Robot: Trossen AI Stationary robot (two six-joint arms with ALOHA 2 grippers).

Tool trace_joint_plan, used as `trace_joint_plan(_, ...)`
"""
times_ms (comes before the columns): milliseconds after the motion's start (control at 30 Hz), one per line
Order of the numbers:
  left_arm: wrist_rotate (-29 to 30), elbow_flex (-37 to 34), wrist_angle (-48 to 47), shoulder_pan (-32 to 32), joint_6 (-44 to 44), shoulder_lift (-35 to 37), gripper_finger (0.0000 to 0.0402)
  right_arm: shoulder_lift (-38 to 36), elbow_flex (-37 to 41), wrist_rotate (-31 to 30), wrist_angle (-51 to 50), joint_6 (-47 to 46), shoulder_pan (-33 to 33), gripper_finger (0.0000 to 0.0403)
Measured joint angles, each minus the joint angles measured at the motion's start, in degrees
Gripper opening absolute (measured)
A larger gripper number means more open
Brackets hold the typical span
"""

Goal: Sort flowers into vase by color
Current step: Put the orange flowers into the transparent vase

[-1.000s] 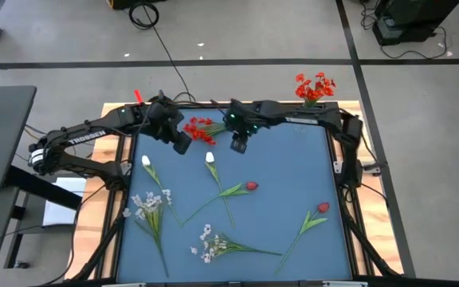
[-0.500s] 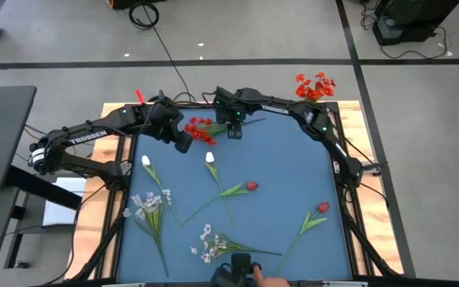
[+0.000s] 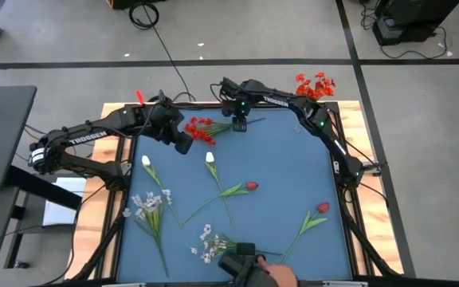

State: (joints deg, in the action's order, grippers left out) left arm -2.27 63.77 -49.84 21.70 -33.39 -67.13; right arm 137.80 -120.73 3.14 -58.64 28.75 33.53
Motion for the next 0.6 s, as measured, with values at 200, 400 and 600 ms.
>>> trace_joint_plan(200,0.1,0.0,0.0,0.4,0.2,0.0,0.018,0.0,0.0,2.5,-0.9,1.4,0.4,0.0158)
trace_joint_plan(400,0.5,0.0,0.0,0.4,1.0,0.0,0.018,-0.1,3.9,1.2,-0.5,2.1,0.4,0.0158)
trace_joint_plan(600,0.6,0.0,0.1,0.4,0.6,0.0,0.018,-0.4,7.2,-0.5,1.2,2.1,0.9,0.0147)
